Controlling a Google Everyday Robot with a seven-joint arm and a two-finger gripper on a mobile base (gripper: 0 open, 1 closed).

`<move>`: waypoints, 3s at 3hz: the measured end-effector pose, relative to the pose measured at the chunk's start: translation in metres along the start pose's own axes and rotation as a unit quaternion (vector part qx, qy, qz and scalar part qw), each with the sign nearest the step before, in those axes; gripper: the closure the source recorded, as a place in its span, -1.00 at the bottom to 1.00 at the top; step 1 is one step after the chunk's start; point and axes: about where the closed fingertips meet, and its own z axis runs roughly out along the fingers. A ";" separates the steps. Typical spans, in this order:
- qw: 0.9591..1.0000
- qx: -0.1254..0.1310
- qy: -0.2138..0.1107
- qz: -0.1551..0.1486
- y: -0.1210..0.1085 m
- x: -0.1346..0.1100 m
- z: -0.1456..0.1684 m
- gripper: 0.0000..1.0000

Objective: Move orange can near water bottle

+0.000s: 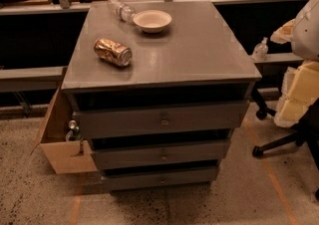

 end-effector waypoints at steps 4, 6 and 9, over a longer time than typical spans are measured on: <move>0.966 -0.013 -0.240 0.091 -0.045 -0.092 0.043 -1.00; 0.922 0.015 -0.369 0.116 -0.042 -0.159 0.072 -1.00; 0.877 0.034 -0.451 0.163 -0.063 -0.220 0.077 -1.00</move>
Offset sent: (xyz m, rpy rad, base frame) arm 0.0432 0.0362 -0.0132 0.3720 -0.0198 -0.1322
